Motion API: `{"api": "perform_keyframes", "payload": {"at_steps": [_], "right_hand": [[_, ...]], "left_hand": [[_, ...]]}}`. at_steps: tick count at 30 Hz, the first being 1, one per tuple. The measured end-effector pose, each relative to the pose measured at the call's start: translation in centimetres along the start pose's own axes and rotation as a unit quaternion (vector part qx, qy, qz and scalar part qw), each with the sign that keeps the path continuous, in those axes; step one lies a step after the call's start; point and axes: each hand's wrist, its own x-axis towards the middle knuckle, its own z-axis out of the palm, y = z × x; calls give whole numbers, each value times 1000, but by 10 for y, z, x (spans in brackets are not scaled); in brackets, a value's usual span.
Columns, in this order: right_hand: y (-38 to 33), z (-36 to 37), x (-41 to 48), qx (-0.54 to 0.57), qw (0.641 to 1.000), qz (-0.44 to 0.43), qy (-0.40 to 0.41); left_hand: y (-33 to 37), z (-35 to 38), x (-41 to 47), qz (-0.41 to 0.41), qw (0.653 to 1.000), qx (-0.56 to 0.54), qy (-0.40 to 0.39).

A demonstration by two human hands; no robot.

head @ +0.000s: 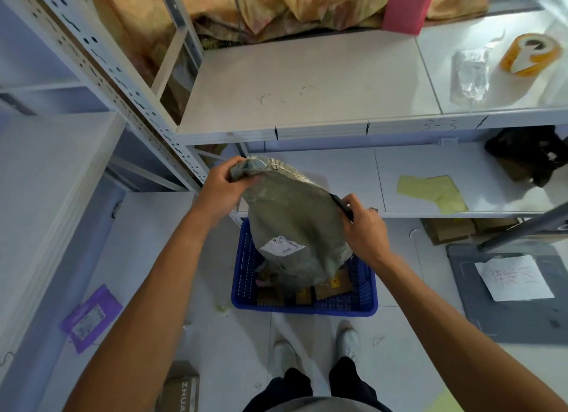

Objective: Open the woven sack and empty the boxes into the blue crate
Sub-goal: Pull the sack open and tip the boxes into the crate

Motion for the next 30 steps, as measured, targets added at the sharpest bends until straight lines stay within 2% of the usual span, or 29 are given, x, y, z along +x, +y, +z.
{"api": "perform_keyframes", "payload": {"at_steps": [6,10,17,19,23,25,28,30], "right_hand": [[13,-1,-14,26,998,-24,-49],[22,12,-19,0,998,-2,-62],[28,31,-12,-98,985,88,-112],[25,29,-6,-118,984,78,-105],[5,25,2,-69,996,5,-48],[-6,24,10,-99,994,-24,-47],[-12,22,18,-156,986,-5,-65],[-13,19,20,-139,990,-11,-27]], "left_hand": [[15,-8,-7,-16,996,-78,-45],[22,-10,-12,-25,987,-151,-41],[4,-21,-14,-50,980,-190,-30],[-5,-25,-13,-55,979,-193,-14],[-26,-42,-6,-78,969,-219,86],[-33,-51,-3,-87,967,-212,114],[-48,-52,-4,-106,972,-166,130],[-60,-54,-4,-128,964,-177,151]]}}
